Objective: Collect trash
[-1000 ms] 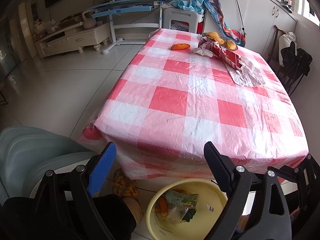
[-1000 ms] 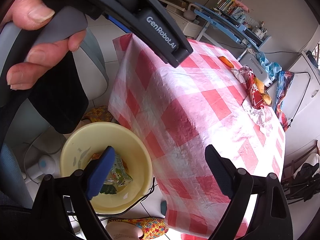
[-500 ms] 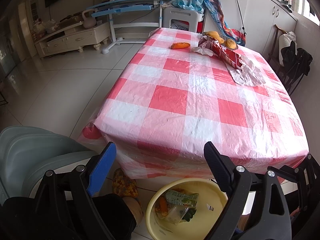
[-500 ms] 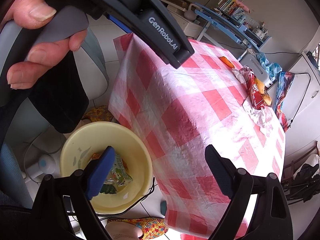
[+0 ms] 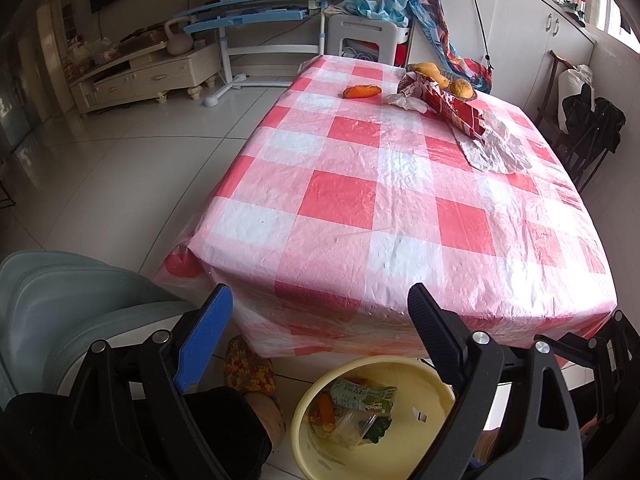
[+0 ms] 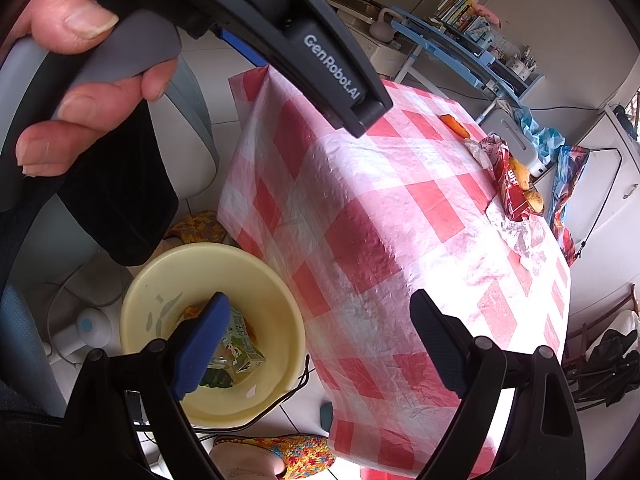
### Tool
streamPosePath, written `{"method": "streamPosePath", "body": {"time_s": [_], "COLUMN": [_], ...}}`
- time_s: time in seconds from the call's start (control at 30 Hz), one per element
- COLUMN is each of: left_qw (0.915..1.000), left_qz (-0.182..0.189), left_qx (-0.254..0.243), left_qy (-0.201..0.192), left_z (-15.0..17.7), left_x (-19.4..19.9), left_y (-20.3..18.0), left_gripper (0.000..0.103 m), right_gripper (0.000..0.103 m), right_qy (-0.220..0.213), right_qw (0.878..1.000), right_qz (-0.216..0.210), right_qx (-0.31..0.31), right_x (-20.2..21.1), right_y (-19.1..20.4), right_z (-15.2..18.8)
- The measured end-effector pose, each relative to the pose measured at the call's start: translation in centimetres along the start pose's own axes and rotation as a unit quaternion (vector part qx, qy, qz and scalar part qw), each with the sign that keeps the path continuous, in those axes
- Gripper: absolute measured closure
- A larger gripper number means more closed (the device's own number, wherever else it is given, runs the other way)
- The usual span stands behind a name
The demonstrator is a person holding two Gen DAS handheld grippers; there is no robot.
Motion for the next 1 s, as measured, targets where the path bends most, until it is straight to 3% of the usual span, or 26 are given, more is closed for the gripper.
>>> {"method": "streamPosePath", "body": {"time_s": [1.0], "left_qw": [1.0000], "left_qz": [0.000], "left_qx": [0.000], "left_qy": [0.000], "left_z": [0.13], "left_x": [-0.11], "left_y": [0.01], "left_gripper": [0.017], "right_gripper": [0.016], "right_qy": [-0.005], "right_qw": [1.000], "right_qz": [0.002], "right_qx": [0.000], "right_x": [0.30], "right_y": [-0.12], "right_z": [-0.08]}}
Point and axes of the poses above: each gripper's, at about its wrist camera, not at the fingertips, and x roughly against the way its jaws point, y to its left, z to its underside, the point moved 2 cm from there along -x, roughly the way its jaws point, and after that the axes turned 11 degrees about z, right-handed, at the moved point
